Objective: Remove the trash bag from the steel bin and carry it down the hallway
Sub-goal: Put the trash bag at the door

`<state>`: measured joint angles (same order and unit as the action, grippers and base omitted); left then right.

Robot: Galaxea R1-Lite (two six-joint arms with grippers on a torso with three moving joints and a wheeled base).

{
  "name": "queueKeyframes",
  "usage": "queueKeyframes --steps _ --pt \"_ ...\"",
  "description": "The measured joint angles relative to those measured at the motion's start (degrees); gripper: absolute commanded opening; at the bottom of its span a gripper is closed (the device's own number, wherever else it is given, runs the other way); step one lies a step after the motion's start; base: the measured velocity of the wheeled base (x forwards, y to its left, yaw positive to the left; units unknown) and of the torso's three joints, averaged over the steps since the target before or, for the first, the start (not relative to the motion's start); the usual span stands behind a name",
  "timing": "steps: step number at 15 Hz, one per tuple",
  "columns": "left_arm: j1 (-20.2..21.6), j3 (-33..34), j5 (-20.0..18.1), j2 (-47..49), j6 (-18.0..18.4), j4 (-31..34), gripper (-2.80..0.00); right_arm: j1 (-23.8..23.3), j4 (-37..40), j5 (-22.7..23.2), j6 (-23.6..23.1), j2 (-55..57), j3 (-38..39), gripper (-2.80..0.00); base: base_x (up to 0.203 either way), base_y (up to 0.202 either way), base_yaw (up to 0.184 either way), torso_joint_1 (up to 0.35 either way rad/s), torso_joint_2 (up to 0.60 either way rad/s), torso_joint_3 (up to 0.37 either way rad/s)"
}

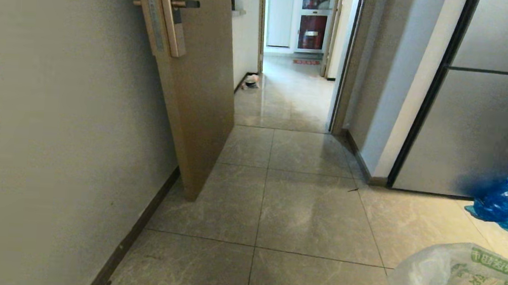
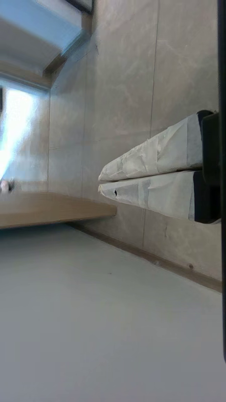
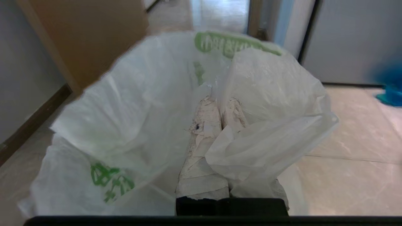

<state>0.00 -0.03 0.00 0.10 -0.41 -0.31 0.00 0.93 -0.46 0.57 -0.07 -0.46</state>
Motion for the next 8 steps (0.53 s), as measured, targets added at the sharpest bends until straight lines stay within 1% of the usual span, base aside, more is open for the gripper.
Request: queueKeyframes --steps 2,4,8 --pt "0.0 0.0 0.0 0.0 0.0 0.0 -2.8 0.0 0.0 0.0 0.0 0.0 0.0 -2.8 0.002 0.004 -0.129 0.002 0.0 0.004" --pt "0.0 0.0 0.0 0.0 0.0 0.0 -2.8 0.0 0.0 -0.1 0.0 0.0 0.0 -2.8 0.0 0.006 -0.096 0.001 0.0 0.004" --pt "0.0 0.0 0.0 0.0 0.0 0.0 -2.8 0.0 0.0 0.0 0.0 0.0 0.0 -2.8 0.0 0.0 0.0 0.0 0.0 0.0"
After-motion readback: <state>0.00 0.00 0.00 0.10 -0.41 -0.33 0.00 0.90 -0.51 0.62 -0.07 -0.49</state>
